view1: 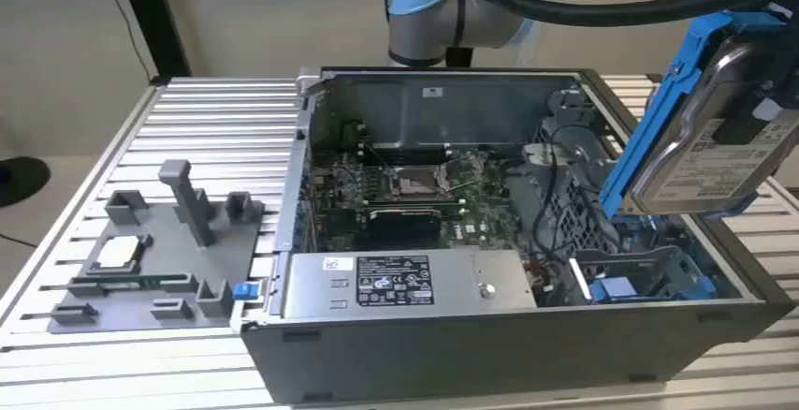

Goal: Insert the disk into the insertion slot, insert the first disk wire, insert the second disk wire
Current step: 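Insert the disk into the insertion slot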

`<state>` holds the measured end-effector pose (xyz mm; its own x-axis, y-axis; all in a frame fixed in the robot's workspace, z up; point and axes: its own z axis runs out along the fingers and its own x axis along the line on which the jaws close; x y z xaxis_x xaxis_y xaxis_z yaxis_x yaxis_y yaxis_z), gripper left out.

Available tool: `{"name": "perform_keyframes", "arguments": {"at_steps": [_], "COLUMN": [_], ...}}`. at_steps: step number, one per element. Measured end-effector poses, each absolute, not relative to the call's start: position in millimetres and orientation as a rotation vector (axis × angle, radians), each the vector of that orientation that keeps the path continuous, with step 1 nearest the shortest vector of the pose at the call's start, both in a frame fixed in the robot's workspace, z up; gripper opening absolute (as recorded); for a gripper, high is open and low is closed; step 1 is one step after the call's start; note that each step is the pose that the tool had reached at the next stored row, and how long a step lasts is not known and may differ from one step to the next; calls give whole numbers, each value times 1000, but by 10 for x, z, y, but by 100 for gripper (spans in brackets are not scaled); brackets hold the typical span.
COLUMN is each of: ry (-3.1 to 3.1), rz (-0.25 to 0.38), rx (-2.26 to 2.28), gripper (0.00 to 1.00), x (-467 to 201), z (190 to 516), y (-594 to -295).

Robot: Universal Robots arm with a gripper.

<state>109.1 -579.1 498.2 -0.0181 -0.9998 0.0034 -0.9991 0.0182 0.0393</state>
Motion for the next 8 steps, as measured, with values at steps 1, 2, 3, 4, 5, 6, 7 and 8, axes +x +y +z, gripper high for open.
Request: {"name": "perform_keyframes", "arguments": {"at_steps": [1, 2, 3, 4, 5, 6, 7, 8], "ry": [-2220, -2220, -2220, -2220, -2220, -2220, -2220, -2220], "rz": [-40, -40, -40, -40, -40, -40, -40, -40], "rx": [2180, 2180, 2180, 2180, 2180, 2180, 2180, 2180], "gripper": [0, 0, 0, 0, 0, 0, 0, 0], "x": [1090, 1090, 1090, 1091, 1090, 1090, 1091, 1090], "z": [4982, 4982, 4982, 4982, 4982, 4982, 4982, 4982], "y": [-5791, -5791, -5791, -5791, -5791, -5791, -5791, -5791]}}
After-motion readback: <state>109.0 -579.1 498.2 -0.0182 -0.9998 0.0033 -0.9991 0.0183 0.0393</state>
